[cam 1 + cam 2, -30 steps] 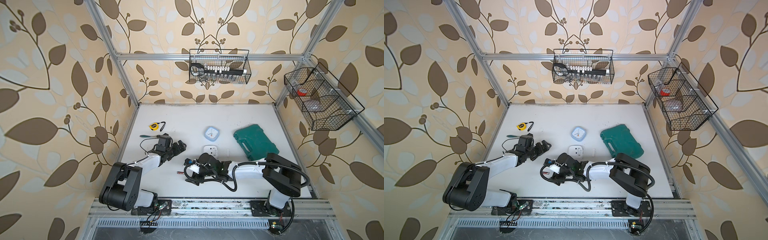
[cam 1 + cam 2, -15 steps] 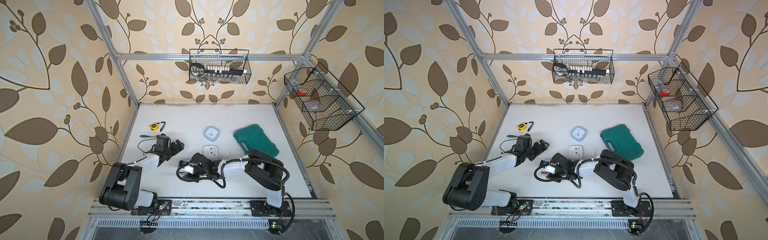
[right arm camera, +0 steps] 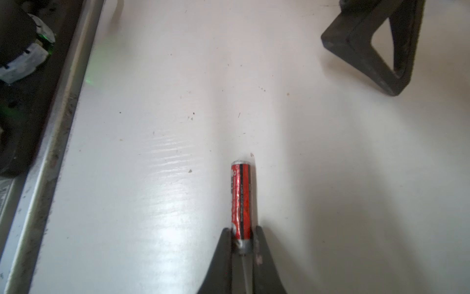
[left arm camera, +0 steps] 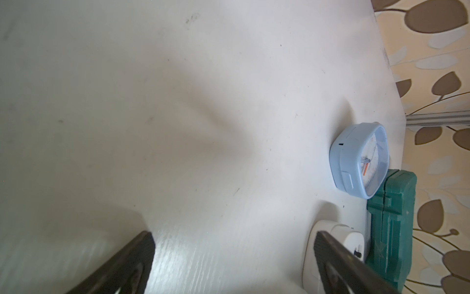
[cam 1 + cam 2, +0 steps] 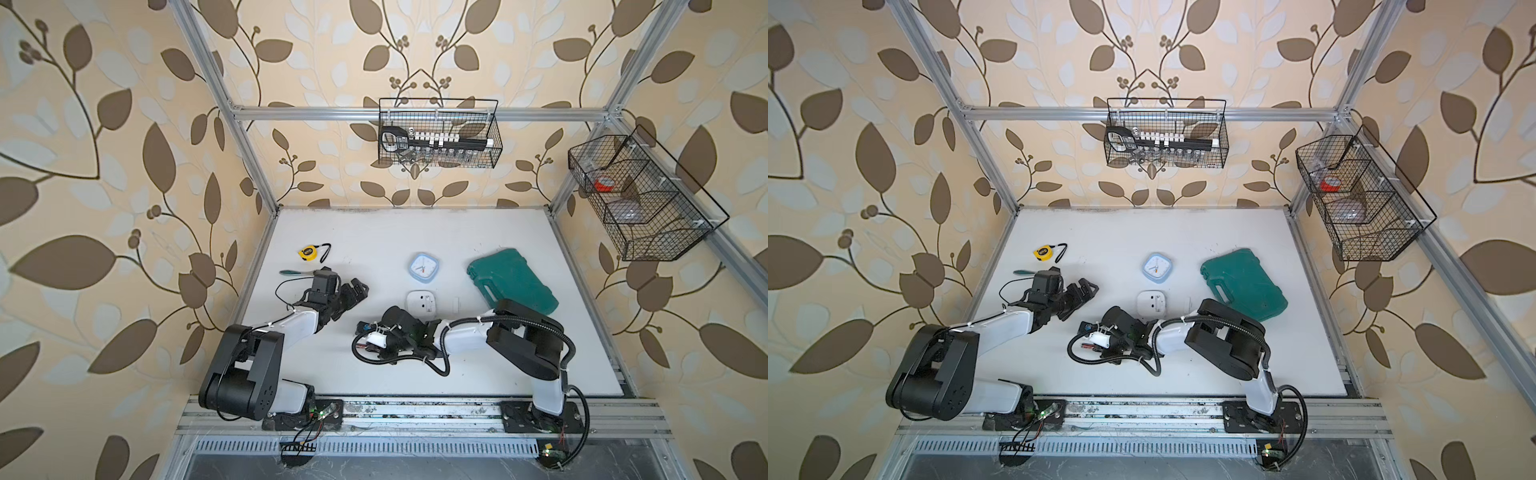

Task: Insert the battery into the alarm
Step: Pick up the battery at the center of the board.

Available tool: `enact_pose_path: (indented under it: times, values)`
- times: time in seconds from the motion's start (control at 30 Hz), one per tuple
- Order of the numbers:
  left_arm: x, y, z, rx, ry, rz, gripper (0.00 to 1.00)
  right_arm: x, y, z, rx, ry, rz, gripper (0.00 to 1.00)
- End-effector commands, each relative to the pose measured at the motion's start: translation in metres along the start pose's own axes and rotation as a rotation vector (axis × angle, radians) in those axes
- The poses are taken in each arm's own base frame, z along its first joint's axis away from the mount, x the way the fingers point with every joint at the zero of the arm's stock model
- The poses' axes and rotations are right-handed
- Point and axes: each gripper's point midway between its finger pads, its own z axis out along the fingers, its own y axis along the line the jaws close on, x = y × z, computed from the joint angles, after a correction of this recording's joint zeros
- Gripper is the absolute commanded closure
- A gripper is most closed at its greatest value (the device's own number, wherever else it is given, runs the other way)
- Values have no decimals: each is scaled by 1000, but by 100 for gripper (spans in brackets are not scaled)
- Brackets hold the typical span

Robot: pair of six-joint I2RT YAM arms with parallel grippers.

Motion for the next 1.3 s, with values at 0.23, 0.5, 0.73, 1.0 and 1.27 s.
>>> enact_pose_path:
  times: [0.23,0.5,0.73,1.0,1.27]
  values:
    - [0,-11,0,80,8,33,1,3,-31,-31,58,-39,105,94]
    - [2,-34,-5,197,14,87,1,2,-70,-82,116,-143,228,93]
    - [16,-64,-7,297,65,100,1,10,-103,-119,181,-209,327,93]
    - [57,-111,-6,469,288,24,12,5,-106,-132,122,-293,382,93]
    - [89,-122,-7,497,394,38,42,8,-113,-139,142,-309,380,93]
